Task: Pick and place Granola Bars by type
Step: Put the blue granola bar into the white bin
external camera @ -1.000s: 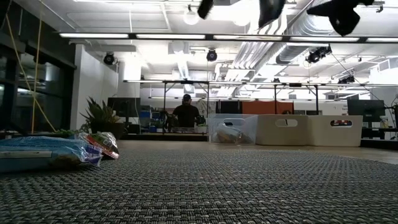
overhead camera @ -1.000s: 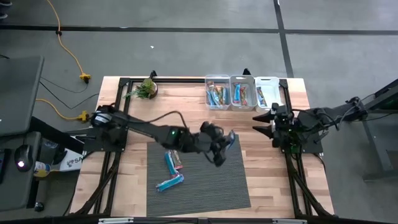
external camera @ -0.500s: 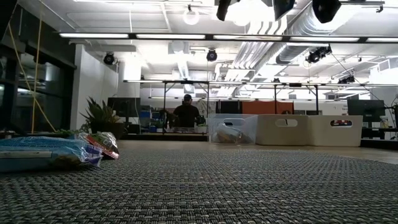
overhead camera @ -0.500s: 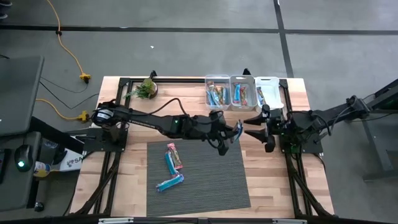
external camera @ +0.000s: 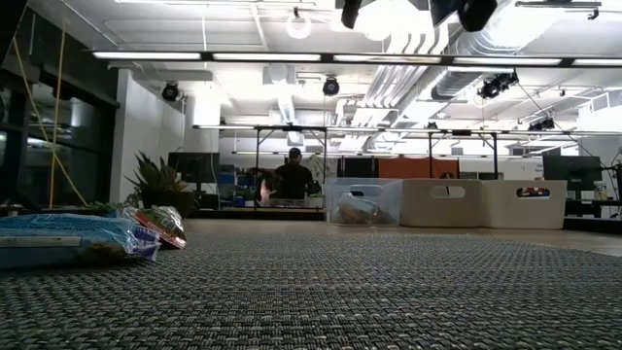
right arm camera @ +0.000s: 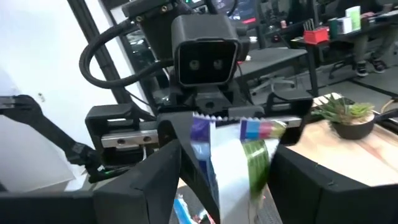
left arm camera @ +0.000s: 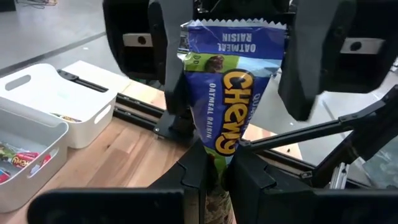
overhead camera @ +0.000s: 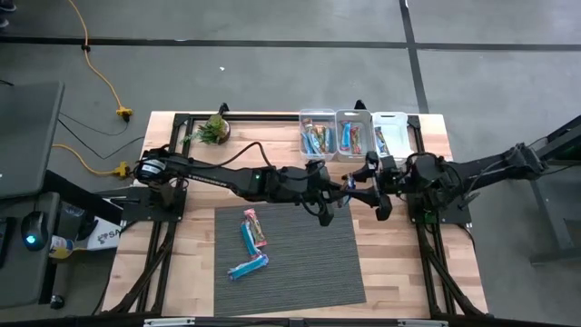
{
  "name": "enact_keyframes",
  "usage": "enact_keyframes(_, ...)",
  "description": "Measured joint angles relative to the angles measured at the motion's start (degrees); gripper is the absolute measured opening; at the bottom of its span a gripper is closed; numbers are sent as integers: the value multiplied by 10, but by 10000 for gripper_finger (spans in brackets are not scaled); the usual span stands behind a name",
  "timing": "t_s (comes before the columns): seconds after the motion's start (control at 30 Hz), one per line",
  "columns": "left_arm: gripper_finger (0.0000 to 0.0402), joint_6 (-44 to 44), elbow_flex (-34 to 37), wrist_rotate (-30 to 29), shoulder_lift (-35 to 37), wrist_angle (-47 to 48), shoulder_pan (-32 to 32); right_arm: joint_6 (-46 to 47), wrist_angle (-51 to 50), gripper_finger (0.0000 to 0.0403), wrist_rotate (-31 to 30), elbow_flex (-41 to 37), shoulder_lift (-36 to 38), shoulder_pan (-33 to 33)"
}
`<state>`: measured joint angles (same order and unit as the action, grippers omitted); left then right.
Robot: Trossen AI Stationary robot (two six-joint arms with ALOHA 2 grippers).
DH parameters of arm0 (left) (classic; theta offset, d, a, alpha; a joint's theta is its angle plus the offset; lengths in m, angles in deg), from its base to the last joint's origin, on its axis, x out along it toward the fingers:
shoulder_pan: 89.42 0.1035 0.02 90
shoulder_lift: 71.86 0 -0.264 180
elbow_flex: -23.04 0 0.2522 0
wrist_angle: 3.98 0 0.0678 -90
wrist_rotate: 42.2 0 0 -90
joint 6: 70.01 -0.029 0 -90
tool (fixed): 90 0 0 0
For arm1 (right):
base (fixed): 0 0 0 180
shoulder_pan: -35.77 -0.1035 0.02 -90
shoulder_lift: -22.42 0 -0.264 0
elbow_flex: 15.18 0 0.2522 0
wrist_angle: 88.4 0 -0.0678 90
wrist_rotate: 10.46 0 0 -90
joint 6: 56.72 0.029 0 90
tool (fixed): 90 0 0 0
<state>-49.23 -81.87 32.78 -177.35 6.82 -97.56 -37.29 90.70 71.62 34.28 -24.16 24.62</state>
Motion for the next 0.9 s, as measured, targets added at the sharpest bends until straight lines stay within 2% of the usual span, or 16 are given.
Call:
enact_keyframes(0.27,44,0,0,2,0,1,0,0,26,208,49,6,-36,11)
enact_keyframes(0.67,44,0,0,6,0,1,0,0,25,207,48,10,-40,11)
enact_keyframes(0.9,44,0,0,6,0,1,-1,-2,24,160,46,10,-40,11)
